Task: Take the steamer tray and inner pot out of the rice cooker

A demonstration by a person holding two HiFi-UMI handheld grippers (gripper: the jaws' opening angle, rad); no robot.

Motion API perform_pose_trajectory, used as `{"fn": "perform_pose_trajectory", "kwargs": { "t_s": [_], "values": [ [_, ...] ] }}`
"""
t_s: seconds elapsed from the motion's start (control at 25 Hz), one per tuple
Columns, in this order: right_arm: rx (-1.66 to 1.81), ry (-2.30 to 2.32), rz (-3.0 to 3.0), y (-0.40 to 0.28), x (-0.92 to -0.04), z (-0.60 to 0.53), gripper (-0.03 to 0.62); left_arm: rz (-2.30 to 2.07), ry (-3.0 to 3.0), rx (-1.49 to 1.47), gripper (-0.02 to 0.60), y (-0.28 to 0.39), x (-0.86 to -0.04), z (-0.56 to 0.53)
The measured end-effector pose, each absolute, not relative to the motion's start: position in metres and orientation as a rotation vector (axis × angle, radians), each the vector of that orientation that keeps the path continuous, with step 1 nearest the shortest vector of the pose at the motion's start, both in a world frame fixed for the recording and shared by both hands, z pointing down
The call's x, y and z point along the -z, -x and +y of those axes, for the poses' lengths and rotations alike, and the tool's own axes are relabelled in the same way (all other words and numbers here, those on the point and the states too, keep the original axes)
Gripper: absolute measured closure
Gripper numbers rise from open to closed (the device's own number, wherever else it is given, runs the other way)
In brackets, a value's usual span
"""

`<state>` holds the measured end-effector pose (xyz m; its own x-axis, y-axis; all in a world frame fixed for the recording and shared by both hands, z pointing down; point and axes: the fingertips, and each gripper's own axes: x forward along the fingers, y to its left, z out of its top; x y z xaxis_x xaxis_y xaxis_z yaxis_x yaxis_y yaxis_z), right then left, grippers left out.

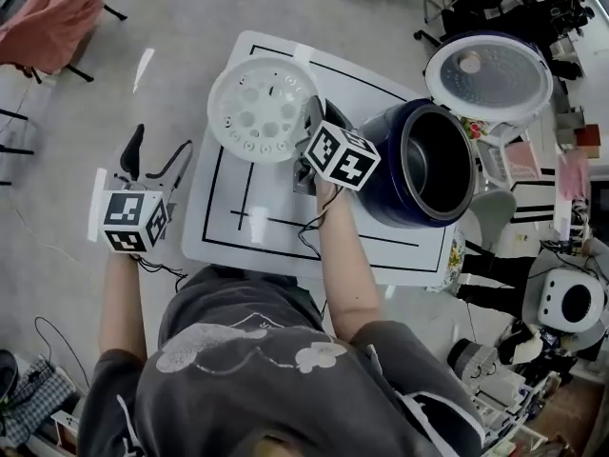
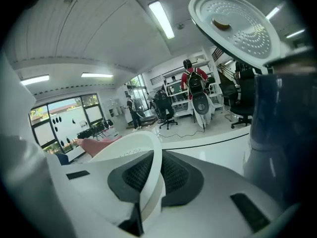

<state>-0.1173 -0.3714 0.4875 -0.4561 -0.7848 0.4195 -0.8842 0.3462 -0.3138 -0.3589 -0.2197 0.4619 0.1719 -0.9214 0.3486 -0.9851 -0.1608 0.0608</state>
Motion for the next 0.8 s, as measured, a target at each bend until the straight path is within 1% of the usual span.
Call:
{"fn": "perform_pose_trajectory", "kwargs": {
  "t_s": [0.28,0.44,0.8],
  "values": [
    [-0.767,-1.608,-2.289,0.101,-0.538,-0.395,0.537,-1.705,-2.223,-0.426,0.187,0.349,-0.499,-0.236],
    [-0.790,-1.623,-2.252,0.098,-0.552,-0.403,0.537,-1.669,-2.225,-0.430,0.187,0.344,-0.504,-0.244],
    [-0.703,-1.596,-2.103,0.095,-0.586,-0.408,0.534,-1.649,-2.221,-0.450,0.187,0.342,-0.514,-0.247]
  ]
}}
